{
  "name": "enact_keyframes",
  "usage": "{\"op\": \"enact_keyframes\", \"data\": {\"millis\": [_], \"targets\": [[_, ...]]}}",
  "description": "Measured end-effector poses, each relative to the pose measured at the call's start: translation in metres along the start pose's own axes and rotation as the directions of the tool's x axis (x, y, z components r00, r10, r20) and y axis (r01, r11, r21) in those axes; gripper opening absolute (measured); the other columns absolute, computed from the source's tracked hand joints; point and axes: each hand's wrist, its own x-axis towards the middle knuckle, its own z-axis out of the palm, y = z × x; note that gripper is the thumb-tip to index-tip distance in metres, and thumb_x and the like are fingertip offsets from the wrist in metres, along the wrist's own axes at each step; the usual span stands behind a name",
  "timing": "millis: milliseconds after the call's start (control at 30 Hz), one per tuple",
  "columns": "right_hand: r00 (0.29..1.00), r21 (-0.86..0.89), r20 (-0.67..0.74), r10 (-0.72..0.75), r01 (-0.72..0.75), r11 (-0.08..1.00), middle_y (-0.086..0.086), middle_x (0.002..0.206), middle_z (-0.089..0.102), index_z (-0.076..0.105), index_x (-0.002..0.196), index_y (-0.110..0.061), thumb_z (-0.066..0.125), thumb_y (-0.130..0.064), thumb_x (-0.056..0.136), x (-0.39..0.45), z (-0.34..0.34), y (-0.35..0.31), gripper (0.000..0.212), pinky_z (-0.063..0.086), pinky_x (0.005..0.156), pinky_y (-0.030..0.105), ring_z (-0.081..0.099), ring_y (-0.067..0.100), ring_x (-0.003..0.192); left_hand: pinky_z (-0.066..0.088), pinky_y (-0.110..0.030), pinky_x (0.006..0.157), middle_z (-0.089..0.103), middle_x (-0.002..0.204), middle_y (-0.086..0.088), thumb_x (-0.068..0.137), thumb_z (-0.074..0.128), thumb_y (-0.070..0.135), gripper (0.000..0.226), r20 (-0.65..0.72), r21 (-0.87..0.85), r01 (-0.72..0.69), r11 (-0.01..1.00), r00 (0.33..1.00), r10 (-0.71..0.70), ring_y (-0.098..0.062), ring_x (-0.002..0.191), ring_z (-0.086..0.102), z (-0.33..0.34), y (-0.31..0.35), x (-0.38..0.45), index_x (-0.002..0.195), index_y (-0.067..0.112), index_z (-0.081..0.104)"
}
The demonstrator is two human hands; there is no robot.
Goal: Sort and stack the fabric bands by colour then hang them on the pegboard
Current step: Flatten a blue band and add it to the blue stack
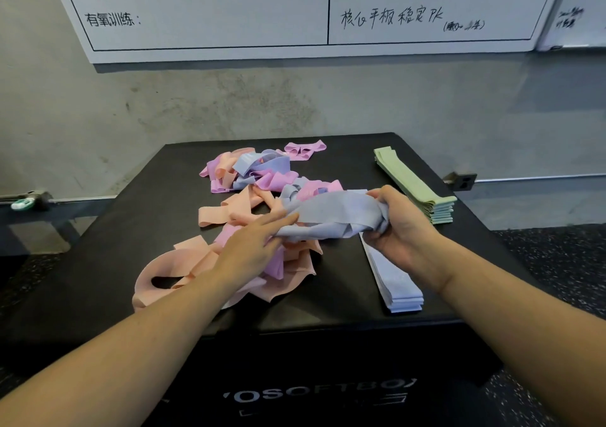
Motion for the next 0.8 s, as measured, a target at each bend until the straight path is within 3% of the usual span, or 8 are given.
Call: {"op": "enact_keyframes", "data": {"millis": [133, 200, 300, 367, 467, 600, 700, 800], "targets": [[0.994, 0.004, -0.107, -0.038, 0.038, 0.999, 0.009, 0.09, 0.058, 0.06, 0.095, -0.016, 0.053, -0.013, 0.092, 0.007, -0.008, -0.01, 0.008, 0.048, 0.058, 0.03, 0.055, 0.02, 0.081, 0.043, -0.01, 0.087, 0.063, 0.121, 0.011, 0.106, 0.045, 0.011, 0.046, -0.003, -0.159, 0.097, 0.982, 0.995, -0.098, -0.013, 0.114, 0.059, 0.001, 0.001, -0.007, 0.13, 0.051, 0.048], [0.993, 0.006, -0.111, -0.04, 0.04, 0.999, 0.013, 0.091, 0.057, 0.061, 0.099, -0.015, 0.05, -0.011, 0.096, 0.007, -0.013, -0.012, 0.012, 0.051, 0.062, 0.032, 0.055, 0.023, 0.087, 0.044, -0.01, 0.089, 0.062, 0.122, 0.008, 0.106, 0.043, 0.009, 0.045, 0.001, -0.194, 0.137, 0.971, 0.99, -0.14, -0.014, 0.114, 0.057, 0.0, 0.0, -0.008, 0.129, 0.047, 0.049], [0.992, -0.001, -0.114, -0.051, 0.051, 0.999, 0.017, 0.103, 0.057, 0.059, 0.115, -0.011, 0.045, -0.004, 0.098, 0.011, -0.018, -0.011, 0.023, 0.056, 0.062, 0.032, 0.056, 0.027, 0.093, 0.038, 0.002, 0.079, 0.054, 0.136, 0.013, 0.107, 0.039, 0.009, 0.047, 0.023, -0.366, 0.167, 0.916, 0.985, -0.171, -0.009, 0.125, 0.049, -0.005, 0.007, -0.006, 0.143, 0.038, 0.05], [0.991, 0.003, -0.127, -0.047, 0.048, 0.999, 0.019, 0.12, 0.055, 0.055, 0.124, -0.012, 0.044, 0.0, 0.097, 0.014, -0.019, -0.01, 0.031, 0.059, 0.065, 0.034, 0.057, 0.03, 0.097, 0.043, -0.007, 0.08, 0.052, 0.135, 0.016, 0.108, 0.04, 0.013, 0.042, 0.029, -0.505, 0.224, 0.834, 0.969, -0.243, -0.008, 0.124, 0.047, -0.009, 0.014, -0.003, 0.14, 0.035, 0.057], [0.988, -0.039, -0.15, -0.026, 0.021, 0.999, 0.019, 0.126, 0.052, 0.055, 0.12, -0.016, 0.043, 0.002, 0.097, 0.015, -0.02, -0.006, 0.031, 0.062, 0.07, 0.038, 0.057, 0.034, 0.104, 0.047, -0.026, 0.084, 0.065, 0.122, 0.004, 0.105, 0.038, 0.009, 0.042, -0.039, -0.629, 0.263, 0.732, 0.929, -0.367, -0.019, 0.122, 0.054, -0.012, 0.013, 0.004, 0.102, 0.031, 0.074], [0.989, -0.157, -0.143, -0.03, 0.007, 0.988, 0.014, 0.119, 0.049, 0.058, 0.121, -0.019, 0.045, -0.006, 0.101, 0.012, -0.017, 0.0, 0.028, 0.063, 0.068, 0.039, 0.058, 0.036, 0.105, 0.052, -0.045, 0.093, 0.074, 0.098, -0.009, 0.086, 0.03, -0.009, 0.05, -0.046, -0.892, 0.204, 0.404, 0.848, -0.529, -0.031, 0.109, 0.065, -0.02, 0.012, 0.01, 0.064, 0.02, 0.064], [0.988, -0.127, -0.155, 0.021, -0.041, 0.991, 0.014, 0.115, 0.05, 0.059, 0.122, -0.018, 0.049, -0.01, 0.099, 0.012, -0.013, 0.002, 0.027, 0.062, 0.065, 0.037, 0.06, 0.034, 0.101, 0.053, -0.033, 0.072, 0.066, 0.068, -0.006, 0.083, 0.027, -0.012, 0.04, -0.058, -0.933, 0.171, 0.316, 0.796, -0.602, -0.022, 0.074, 0.064, -0.027, 0.012, 0.011, 0.074, 0.013, 0.057], [0.983, -0.188, -0.185, -0.017, -0.019, 0.982, 0.011, 0.112, 0.051, 0.059, 0.12, -0.019, 0.048, -0.013, 0.099, 0.015, -0.011, 0.003, 0.024, 0.061, 0.068, 0.035, 0.06, 0.03, 0.101, 0.044, -0.031, 0.068, 0.053, 0.073, -0.009, 0.085, 0.024, -0.011, 0.041, -0.066, -0.95, 0.153, 0.271, 0.752, -0.655, -0.023, 0.076, 0.053, -0.032, 0.007, 0.016, 0.077, 0.014, 0.056]]}}
